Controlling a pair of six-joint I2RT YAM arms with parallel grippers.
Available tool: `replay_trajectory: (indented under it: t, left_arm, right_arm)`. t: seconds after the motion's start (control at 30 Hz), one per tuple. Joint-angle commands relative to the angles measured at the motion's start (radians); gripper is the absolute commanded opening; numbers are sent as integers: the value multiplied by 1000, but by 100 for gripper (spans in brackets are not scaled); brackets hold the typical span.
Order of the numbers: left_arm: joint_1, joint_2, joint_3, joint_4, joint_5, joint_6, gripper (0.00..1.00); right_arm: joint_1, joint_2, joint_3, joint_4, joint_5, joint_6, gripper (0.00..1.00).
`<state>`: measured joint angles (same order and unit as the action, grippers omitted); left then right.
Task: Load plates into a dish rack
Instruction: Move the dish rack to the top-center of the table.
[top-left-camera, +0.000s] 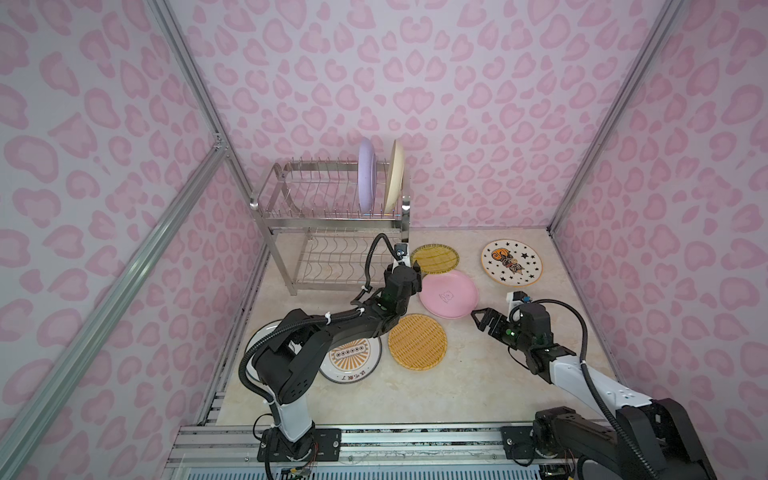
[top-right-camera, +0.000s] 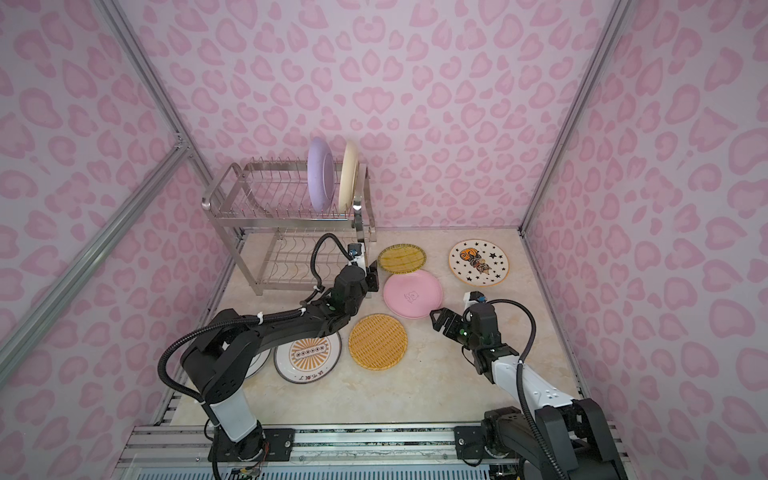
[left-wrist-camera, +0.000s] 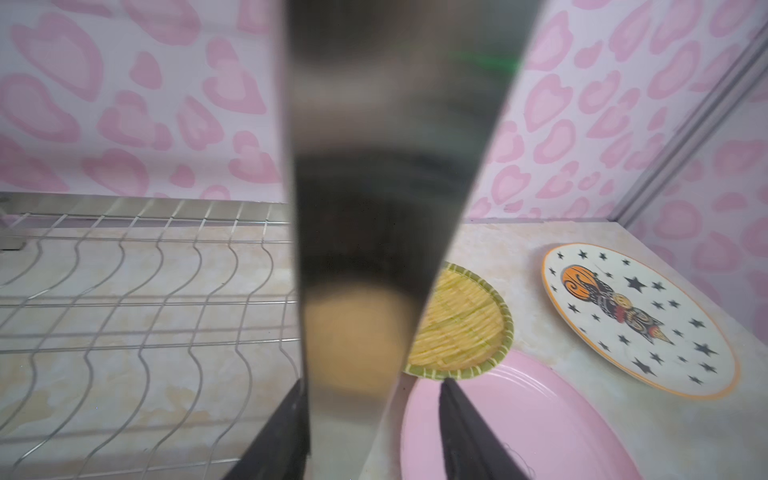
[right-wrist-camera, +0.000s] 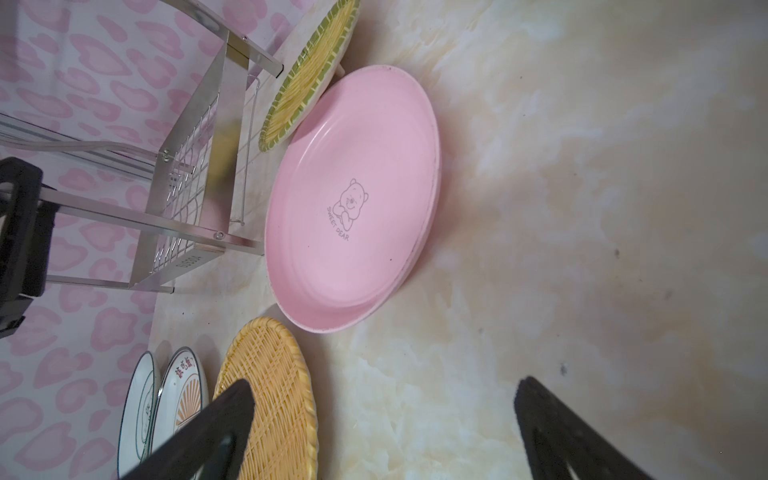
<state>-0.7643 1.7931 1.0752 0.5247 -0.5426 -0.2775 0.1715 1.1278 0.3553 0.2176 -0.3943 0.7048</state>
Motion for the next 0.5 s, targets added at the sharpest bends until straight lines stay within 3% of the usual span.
replay_trajectory:
  t: [0.0,0.1,0.47]
  left_arm:
    - [-17,25,47,12,-85,26,40]
    - [-18,44,78,-1,-100,28,26]
    - [-29,81,134,-8,-103,68,7]
  right_arm:
    - [-9,0,5,21,-15,-2,98]
    - [-18,-11,11,13,-16,-5,98]
    - [-23,-22,-10,13,-21,-4,98]
